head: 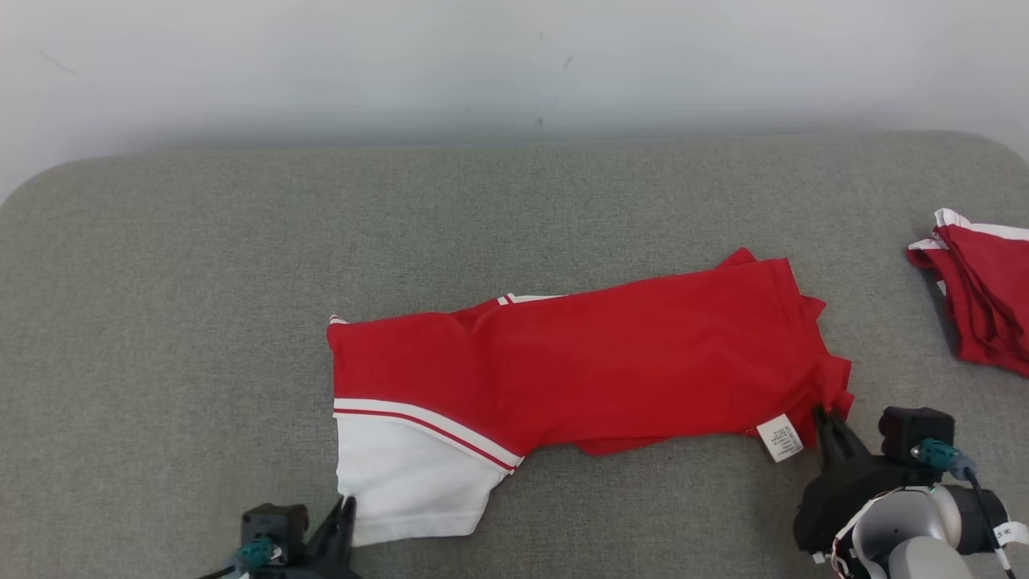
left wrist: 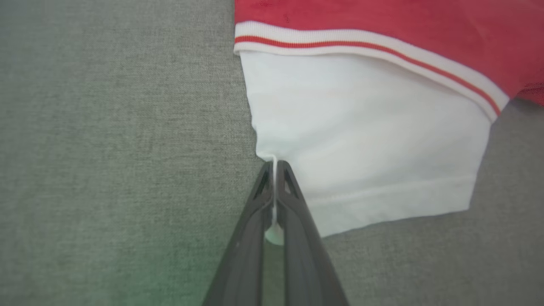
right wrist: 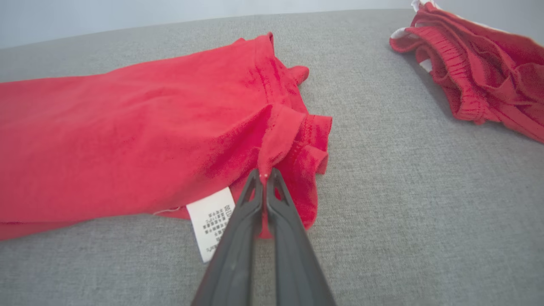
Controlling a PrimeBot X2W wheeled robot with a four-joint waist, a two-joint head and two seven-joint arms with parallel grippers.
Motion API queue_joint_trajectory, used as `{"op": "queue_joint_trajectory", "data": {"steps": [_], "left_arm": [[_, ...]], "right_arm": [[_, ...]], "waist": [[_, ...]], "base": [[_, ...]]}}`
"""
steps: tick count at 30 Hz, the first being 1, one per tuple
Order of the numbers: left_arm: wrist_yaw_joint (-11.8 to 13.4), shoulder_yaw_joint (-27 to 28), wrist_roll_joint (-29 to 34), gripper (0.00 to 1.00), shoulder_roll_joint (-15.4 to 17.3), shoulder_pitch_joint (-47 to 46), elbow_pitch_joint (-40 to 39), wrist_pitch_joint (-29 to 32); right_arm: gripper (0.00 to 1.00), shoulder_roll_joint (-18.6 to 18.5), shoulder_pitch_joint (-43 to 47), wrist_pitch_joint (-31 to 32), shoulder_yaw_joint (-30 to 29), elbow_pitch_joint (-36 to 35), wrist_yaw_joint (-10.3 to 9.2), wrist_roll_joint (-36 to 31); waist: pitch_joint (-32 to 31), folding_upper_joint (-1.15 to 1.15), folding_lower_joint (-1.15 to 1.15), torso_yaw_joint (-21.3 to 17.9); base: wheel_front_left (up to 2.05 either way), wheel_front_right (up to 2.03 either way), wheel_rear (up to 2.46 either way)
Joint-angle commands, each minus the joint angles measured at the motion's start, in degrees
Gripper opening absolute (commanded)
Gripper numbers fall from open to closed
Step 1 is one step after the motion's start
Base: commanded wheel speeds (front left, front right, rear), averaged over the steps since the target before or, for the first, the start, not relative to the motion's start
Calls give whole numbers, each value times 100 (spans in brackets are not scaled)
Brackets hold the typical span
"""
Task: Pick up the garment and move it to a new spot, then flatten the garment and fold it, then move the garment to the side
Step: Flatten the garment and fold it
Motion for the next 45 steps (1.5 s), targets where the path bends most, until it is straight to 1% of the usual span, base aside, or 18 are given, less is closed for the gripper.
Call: {"op": "queue_joint_trajectory", "data": {"steps": [1, 5, 8, 11, 14, 15, 16, 22, 28, 31, 37, 42, 45], "left_arm": [[12, 56, -63, 0, 23, -58, -49, -121], [-40, 287, -412, 0, -84, -105, -341, -530], [-104, 517, -833, 0, -154, -171, -662, -796], [-170, 615, -1109, 0, -159, -237, -1020, -863], [-200, 656, -1334, 0, -100, -358, -1392, -779], [-200, 656, -1334, 0, -100, -358, -1392, -779], [-218, 655, -1376, 0, -69, -406, -1516, -731], [-243, 667, -1769, 0, 33, -792, -2278, -340], [-253, 802, -2112, 0, 143, -1288, -2865, -38], [-258, 891, -2367, 0, 239, -1753, -3114, 207], [-241, 892, -2463, 0, 301, -2620, -3237, 426], [-216, 836, -2399, 0, 335, -3230, -3058, 525], [-231, 746, -2291, 0, 427, -3448, -2969, 563]], "right_arm": [[0, -8, -36, -99, -31, -97, -12, 53], [0, -7, -52, -384, -158, -427, -13, 239], [0, 31, -21, -494, -231, -794, -13, 427], [0, 9, 1, -547, -234, -1243, -13, 574], [0, 15, -13, -527, -252, -1685, -13, 677], [0, 15, -13, -527, -252, -1685, -13, 677], [0, 3, -35, -517, -244, -1831, -13, 717], [0, -50, -187, -468, -216, -2570, -12, 887], [0, -126, -570, -432, -164, -3127, -12, 911], [0, -297, -993, -381, -109, -3232, -12, 902], [0, -629, -1635, -326, 41, -2952, -13, 821], [0, -721, -1905, -367, 85, -2729, -12, 842], [0, -765, -1949, -430, 96, -2630, -12, 869]], "waist": [[-36, 0, -1, 16], [-139, 0, -1, 39], [-237, 0, -1, 44], [-331, 0, -1, 30], [-420, 0, -1, 14], [-420, 0, -1, 14], [-453, 0, -1, 9], [-575, 0, -1, -12], [-627, 0, -1, -92], [-606, 0, -1, -145], [-565, 0, -1, -149], [-541, 0, -1, -168], [-535, 0, -1, -206]], "base": [[0, 0, 0], [0, 0, 0], [0, 0, 0], [0, 0, 0], [0, 0, 0], [0, 0, 0], [0, 0, 0], [0, 0, 0], [0, 0, 0], [0, 0, 0], [0, 0, 0], [0, 0, 0], [0, 0, 0]]}}
